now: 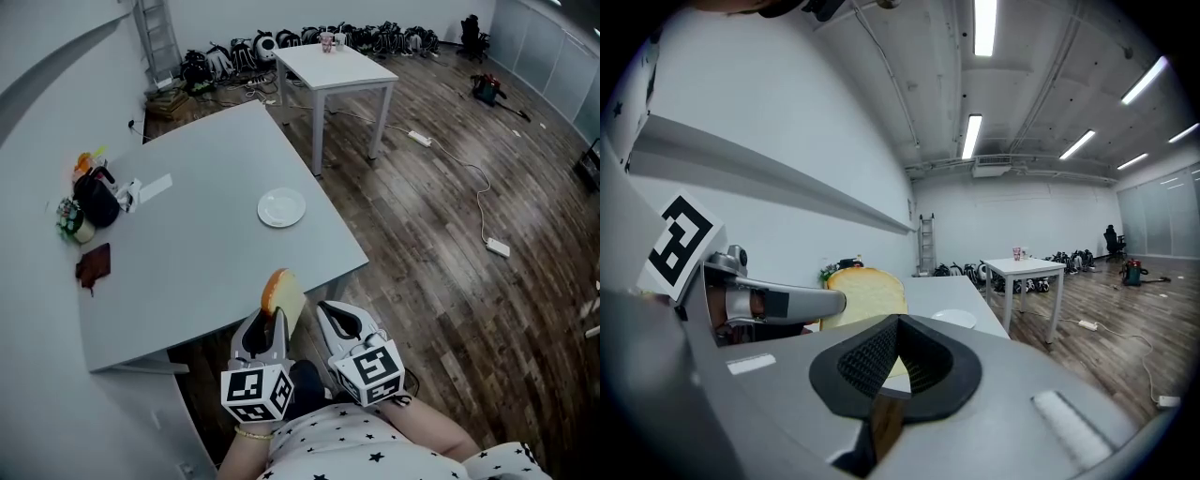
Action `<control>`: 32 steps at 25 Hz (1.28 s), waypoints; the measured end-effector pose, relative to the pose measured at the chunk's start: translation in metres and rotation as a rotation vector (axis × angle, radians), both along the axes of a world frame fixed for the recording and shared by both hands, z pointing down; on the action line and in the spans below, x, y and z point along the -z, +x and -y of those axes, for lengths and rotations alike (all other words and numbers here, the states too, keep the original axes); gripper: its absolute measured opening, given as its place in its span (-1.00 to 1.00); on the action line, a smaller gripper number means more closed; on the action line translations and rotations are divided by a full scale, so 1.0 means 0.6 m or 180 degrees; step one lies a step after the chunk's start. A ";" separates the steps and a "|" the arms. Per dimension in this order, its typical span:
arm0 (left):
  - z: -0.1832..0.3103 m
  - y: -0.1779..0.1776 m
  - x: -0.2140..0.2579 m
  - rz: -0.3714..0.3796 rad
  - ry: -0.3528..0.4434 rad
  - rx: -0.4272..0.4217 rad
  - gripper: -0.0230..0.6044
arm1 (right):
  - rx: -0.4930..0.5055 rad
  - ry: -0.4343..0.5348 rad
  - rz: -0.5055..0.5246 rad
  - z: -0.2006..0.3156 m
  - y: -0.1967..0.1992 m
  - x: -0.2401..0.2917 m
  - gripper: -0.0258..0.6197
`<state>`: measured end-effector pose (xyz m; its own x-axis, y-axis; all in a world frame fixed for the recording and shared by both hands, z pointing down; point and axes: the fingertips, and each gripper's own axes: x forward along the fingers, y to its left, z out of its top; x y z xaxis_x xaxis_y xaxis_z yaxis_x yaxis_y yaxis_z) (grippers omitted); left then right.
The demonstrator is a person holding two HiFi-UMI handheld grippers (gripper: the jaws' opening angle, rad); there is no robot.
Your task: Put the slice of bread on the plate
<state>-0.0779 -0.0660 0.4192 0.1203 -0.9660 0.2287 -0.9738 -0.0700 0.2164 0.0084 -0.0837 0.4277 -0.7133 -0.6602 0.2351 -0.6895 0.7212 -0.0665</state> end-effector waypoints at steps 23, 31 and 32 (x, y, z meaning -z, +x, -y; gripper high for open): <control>0.423 -0.113 -0.055 -0.0252 -0.0277 -0.0188 -0.63 | -0.0170 -0.0083 -0.0173 0.369 -0.099 -0.019 -0.92; 0.536 -0.112 -0.132 -0.0557 -0.0624 -0.0355 -0.63 | -0.0275 -0.0332 -0.0258 0.439 -0.105 -0.060 -0.92; 0.545 -0.114 -0.144 -0.0590 -0.0673 -0.0347 -0.63 | -0.0286 -0.0367 -0.0270 0.443 -0.105 -0.066 -0.92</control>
